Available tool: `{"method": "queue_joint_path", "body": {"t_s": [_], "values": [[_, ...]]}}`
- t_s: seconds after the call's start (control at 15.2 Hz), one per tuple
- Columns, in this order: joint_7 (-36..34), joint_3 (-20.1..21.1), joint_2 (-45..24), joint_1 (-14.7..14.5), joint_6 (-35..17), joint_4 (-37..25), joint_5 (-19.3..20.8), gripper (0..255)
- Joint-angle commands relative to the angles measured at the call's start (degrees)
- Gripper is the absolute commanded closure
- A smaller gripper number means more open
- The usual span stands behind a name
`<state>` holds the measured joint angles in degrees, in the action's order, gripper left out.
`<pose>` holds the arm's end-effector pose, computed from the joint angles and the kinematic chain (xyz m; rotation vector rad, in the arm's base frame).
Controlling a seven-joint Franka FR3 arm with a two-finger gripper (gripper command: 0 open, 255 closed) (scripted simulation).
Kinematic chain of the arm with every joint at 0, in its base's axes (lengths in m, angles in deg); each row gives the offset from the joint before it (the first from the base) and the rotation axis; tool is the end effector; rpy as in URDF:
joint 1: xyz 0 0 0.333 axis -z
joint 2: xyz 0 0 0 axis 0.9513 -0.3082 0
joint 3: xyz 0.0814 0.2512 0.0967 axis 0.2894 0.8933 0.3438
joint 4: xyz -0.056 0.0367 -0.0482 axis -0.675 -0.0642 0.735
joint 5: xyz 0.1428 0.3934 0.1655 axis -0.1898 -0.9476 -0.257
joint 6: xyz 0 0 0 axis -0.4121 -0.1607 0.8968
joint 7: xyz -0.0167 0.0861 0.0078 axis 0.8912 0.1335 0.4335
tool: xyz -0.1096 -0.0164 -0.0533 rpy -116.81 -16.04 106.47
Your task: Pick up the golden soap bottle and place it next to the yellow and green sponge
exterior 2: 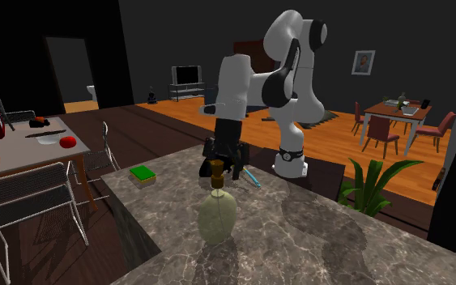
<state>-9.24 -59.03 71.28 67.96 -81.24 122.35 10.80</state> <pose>0.5915 -0.0364 0.3110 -3.0217 0.1679 -0.4873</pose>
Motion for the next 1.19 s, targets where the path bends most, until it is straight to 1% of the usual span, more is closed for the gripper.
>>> {"method": "queue_joint_path", "body": {"t_s": [0.0,0.2,0.73,0.79,1.12], "values": [[0.6,0.0,-1.6,0.0,-1.4,-0.3,-0.7,0],[1.3,0.1,-4.2,-0.1,-3.6,-0.5,-1.8,0],[1.3,0.2,-4.1,-0.1,-3.6,-0.5,-1.8,0],[1.3,0.2,-4.1,-0.1,-3.6,-0.5,-1.8,255],[1.3,0.2,-4.2,-0.1,-3.6,-0.5,-1.8,255]]}}
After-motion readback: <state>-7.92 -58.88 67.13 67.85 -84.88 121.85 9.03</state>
